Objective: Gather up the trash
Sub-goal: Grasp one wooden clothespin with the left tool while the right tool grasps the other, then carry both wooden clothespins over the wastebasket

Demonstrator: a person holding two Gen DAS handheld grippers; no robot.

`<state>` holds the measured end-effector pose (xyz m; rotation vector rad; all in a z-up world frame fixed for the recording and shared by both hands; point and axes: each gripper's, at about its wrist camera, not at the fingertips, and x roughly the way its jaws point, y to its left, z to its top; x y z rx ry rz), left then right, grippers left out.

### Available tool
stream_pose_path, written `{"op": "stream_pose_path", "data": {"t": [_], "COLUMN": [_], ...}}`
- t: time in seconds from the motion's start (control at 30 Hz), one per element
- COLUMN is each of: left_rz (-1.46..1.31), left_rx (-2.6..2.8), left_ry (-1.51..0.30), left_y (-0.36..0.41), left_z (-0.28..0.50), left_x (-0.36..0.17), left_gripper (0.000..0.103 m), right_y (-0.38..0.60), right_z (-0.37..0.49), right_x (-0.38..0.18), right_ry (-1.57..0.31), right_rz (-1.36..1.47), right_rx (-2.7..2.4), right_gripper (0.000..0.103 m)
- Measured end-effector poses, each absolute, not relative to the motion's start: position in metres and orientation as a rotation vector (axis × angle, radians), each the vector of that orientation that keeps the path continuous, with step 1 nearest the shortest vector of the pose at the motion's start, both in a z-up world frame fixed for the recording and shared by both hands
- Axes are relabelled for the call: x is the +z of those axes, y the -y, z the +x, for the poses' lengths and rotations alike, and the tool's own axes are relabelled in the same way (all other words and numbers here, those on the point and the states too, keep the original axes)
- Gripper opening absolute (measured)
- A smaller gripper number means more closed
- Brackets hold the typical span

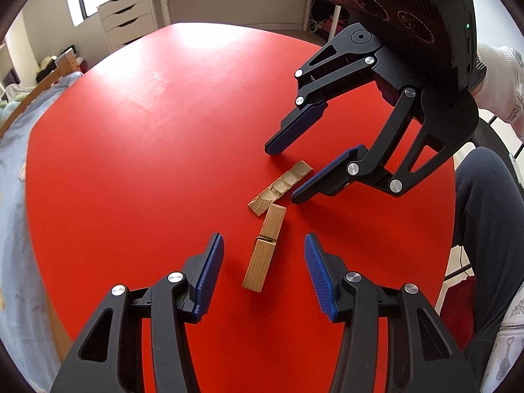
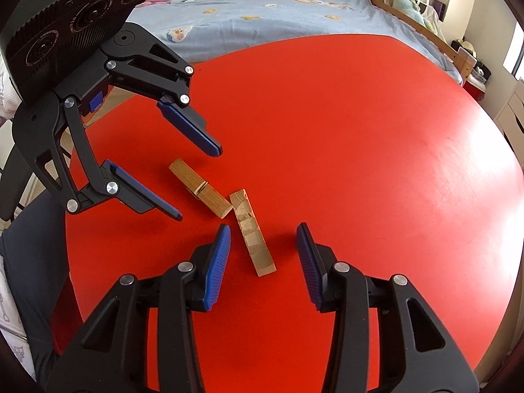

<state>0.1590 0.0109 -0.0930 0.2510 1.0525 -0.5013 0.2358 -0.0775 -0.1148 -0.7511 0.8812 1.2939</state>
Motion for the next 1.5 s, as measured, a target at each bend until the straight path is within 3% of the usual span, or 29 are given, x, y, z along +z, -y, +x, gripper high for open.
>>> {"op": "stream_pose_path", "data": {"t": [0.13,0.3,0.83,1.5], "left_rz": [0.258,0.258,0.202,0.092], "left_rx": [-0.508,-0.496,-0.415,-0.276], "left_ry": [-1.061,-1.065,-1.082,-0.990], "left_y": [-0.007,-0.008,-0.010,0.020], "left_z": [0.153,0.153,0.159,0.104], "left_x": [-0.095,-0.094,-0.089,-0.030], "left_gripper": [0.034,0.014,0.014,0.014], "right_y": [0.078,0.078,0.084,0.142], "right_z": [0.233,0.231,0.223,0.160], "right_x": [-0.114,-0.114,-0.105,-0.039], "right_ry": [-0.886,-0.889,-0.896,-0.850], "right_rz": [-0.756,-0.760,-0.710,-0.542], "right_rx": [1.306,1.305,1.203,1.042], "right_gripper": [0.023,0.012,0.011,0.011]}}
